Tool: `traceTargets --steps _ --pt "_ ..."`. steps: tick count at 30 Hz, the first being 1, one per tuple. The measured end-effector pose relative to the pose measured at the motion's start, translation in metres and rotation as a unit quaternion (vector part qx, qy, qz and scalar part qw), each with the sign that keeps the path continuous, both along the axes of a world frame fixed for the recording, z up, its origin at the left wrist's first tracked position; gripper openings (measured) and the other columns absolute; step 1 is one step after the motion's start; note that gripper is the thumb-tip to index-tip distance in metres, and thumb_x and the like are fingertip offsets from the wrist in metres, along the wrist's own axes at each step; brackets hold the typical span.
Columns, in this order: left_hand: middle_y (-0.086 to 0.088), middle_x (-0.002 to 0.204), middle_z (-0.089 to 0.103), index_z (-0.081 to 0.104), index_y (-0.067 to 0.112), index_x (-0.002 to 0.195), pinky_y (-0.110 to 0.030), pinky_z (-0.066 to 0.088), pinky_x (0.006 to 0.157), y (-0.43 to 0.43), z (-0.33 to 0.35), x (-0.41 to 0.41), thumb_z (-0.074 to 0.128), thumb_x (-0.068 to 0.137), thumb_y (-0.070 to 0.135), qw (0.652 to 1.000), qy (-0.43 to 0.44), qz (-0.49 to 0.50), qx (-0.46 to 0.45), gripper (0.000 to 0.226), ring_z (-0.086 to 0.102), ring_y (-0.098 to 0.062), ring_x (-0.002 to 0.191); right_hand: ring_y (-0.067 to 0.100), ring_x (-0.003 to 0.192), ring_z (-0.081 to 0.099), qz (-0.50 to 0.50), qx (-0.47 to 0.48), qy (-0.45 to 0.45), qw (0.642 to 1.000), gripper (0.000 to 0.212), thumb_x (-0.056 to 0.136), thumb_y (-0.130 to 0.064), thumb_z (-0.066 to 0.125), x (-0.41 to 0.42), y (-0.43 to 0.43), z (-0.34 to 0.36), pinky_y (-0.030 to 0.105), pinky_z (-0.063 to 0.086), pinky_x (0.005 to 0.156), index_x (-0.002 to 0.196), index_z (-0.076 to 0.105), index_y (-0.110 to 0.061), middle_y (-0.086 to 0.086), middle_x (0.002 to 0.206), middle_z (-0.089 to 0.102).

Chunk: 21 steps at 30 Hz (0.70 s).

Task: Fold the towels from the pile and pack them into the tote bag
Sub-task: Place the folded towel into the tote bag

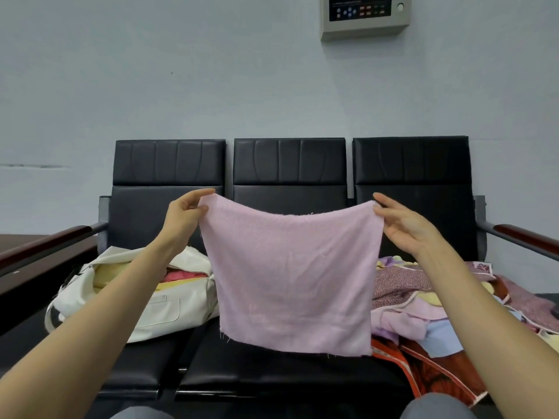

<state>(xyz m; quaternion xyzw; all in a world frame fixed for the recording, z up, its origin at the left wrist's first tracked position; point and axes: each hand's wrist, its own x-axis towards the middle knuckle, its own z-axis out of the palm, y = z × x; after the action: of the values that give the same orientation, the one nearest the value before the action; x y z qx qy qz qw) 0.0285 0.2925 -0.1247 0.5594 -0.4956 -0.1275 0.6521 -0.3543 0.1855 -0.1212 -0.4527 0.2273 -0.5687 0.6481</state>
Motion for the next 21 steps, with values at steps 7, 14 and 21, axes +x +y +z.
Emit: traceTargets --steps 7,14,21 --pt "-0.007 0.124 0.059 0.066 0.011 0.117 -0.035 0.047 0.092 -0.027 -0.007 0.009 0.053 0.094 0.001 0.998 0.034 0.015 0.058 0.029 0.054 -0.024 0.109 0.019 0.094 0.062 -0.004 0.101 0.016 0.995 0.023 0.09 0.011 0.05 0.013 -0.025 -0.014 0.022 0.059 0.061 0.097 0.065 -0.006 0.012 0.105 0.061" --pt "-0.005 0.106 0.065 0.07 0.013 0.103 -0.032 0.048 0.084 -0.046 0.014 0.017 0.066 0.088 0.012 0.981 -0.164 0.082 0.07 0.016 0.058 -0.022 0.099 0.015 0.1 0.062 -0.253 -0.127 0.15 0.947 0.026 0.084 0.004 0.065 0.025 -0.037 -0.009 0.022 0.051 0.084 0.104 0.071 -0.011 0.002 0.107 0.066" --pt "-0.01 0.103 0.065 0.07 0.003 0.101 -0.026 0.036 0.077 -0.039 0.019 -0.002 0.06 0.092 0.017 0.953 -0.263 0.142 0.049 0.019 0.051 -0.017 0.09 0.011 0.095 0.048 -0.423 -0.319 0.363 0.767 0.021 0.09 -0.002 0.062 0.028 -0.032 -0.011 0.003 0.036 0.073 0.11 0.069 -0.004 0.007 0.112 0.053"
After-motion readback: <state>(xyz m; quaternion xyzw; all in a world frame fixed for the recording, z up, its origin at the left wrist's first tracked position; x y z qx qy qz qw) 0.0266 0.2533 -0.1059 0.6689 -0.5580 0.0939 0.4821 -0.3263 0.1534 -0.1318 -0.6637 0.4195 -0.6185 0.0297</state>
